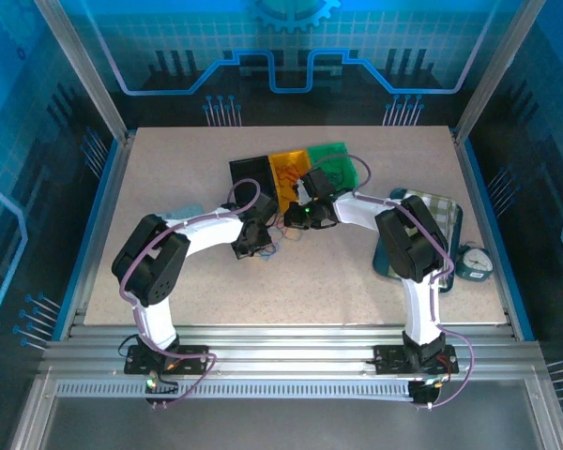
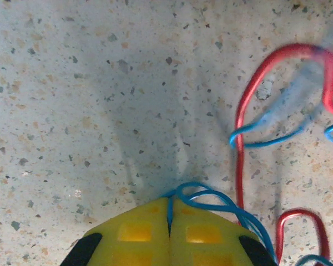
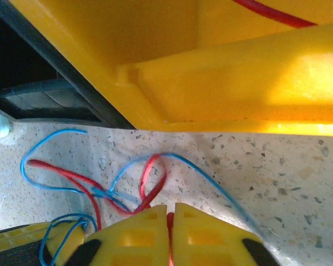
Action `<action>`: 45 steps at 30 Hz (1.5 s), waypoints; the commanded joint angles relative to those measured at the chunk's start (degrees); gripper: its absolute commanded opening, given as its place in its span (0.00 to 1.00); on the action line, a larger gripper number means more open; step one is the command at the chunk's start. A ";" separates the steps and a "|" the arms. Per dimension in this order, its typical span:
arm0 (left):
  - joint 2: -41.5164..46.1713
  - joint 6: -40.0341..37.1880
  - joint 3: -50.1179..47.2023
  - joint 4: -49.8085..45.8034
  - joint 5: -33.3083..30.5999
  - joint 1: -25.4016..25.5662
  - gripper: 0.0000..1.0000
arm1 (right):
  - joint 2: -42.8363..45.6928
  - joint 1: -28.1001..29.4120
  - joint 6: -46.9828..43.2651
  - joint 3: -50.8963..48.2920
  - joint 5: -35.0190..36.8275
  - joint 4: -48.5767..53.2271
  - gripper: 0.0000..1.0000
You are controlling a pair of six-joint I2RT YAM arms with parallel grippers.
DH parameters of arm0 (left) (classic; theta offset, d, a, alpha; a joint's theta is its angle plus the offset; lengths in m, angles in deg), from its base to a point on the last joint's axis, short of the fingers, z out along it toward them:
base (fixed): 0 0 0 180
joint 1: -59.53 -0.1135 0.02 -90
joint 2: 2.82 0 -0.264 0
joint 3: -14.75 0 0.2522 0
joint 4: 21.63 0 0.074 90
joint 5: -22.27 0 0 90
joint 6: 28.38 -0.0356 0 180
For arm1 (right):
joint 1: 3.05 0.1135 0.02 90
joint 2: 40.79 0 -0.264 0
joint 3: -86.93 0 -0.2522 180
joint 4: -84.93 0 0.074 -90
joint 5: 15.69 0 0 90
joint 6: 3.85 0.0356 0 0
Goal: Untangle the cables
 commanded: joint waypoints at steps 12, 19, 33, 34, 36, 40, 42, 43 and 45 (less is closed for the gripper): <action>9.09 12.06 -14.43 -4.53 -5.16 -5.95 0.00 | 21.17 -19.01 3.66 -19.09 15.01 -0.06 0.00; 11.09 14.08 -14.56 -6.68 -7.96 -6.91 0.00 | 27.05 -27.14 3.68 -24.21 19.62 1.79 0.00; 13.71 14.22 -15.27 -8.43 -9.21 -8.74 0.00 | 34.62 -43.80 2.44 -23.67 26.25 4.99 0.00; 14.20 14.40 -15.47 -8.55 -9.46 -8.93 0.00 | 35.18 -45.52 2.25 -23.43 26.43 5.14 0.00; 15.53 14.35 -16.24 -8.03 -9.69 -9.48 0.00 | 36.04 -48.04 2.75 -23.05 25.50 5.62 0.00; 16.31 12.99 -15.63 -7.99 -10.36 -9.57 0.00 | 37.32 -48.60 3.08 -24.31 22.83 3.49 0.00; 15.49 12.33 -14.81 -7.68 -9.62 -9.40 0.00 | 37.42 -47.52 3.10 -24.81 21.80 2.14 0.00; 14.98 12.01 -14.39 -7.50 -9.32 -9.28 0.00 | 37.48 -46.83 2.52 -24.86 21.53 1.38 0.00; 14.25 12.42 -14.01 -7.67 -9.15 -9.29 0.00 | 37.83 -45.62 1.35 -24.30 23.14 1.63 0.00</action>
